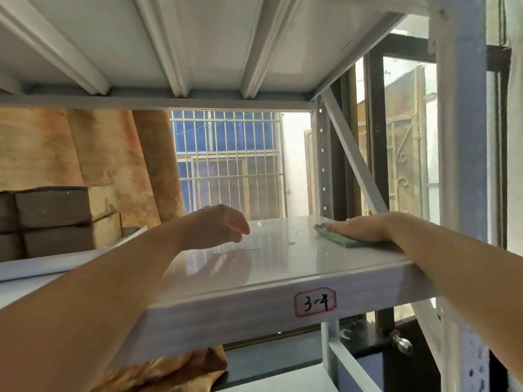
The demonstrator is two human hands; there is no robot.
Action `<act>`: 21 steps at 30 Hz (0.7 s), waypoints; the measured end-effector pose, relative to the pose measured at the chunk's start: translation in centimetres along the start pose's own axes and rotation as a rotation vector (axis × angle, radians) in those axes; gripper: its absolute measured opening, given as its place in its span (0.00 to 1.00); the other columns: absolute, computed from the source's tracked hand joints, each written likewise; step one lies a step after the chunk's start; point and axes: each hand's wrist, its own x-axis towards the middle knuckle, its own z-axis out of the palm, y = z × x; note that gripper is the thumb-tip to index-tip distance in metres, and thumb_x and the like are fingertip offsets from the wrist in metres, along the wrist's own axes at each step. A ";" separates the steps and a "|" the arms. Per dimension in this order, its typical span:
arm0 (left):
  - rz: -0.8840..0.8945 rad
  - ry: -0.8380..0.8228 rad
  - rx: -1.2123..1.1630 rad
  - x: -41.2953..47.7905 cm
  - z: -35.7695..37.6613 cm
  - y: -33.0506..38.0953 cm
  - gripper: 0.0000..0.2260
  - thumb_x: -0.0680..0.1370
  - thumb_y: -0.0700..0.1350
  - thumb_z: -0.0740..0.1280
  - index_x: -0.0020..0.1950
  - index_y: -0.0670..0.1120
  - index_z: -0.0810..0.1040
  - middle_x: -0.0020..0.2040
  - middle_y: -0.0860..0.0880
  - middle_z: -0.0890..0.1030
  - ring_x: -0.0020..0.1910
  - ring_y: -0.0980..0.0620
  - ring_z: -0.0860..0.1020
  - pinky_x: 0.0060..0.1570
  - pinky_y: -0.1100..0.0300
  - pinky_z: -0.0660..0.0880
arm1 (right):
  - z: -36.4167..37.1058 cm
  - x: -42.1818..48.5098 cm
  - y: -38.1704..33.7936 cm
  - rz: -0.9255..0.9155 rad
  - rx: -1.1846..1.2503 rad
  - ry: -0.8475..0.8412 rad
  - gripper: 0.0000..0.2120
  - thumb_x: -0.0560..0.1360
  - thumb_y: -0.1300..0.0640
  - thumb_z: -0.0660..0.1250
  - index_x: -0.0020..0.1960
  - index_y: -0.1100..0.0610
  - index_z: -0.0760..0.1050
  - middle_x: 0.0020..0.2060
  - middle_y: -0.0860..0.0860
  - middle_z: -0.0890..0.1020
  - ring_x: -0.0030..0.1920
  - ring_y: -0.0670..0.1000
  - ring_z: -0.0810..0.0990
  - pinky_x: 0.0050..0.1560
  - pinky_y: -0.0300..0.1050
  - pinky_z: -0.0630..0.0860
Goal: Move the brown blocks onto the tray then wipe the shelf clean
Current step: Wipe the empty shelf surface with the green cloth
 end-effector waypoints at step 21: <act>0.334 0.404 0.072 -1.4 0.6 2.3 0.06 0.75 0.39 0.65 0.49 0.44 0.81 0.57 0.49 0.80 0.47 0.58 0.73 0.57 0.65 0.71 | 2.1 -4.8 -1.4 -0.021 0.108 -0.017 0.28 0.75 0.32 0.52 0.65 0.49 0.70 0.55 0.53 0.79 0.56 0.50 0.79 0.69 0.51 0.67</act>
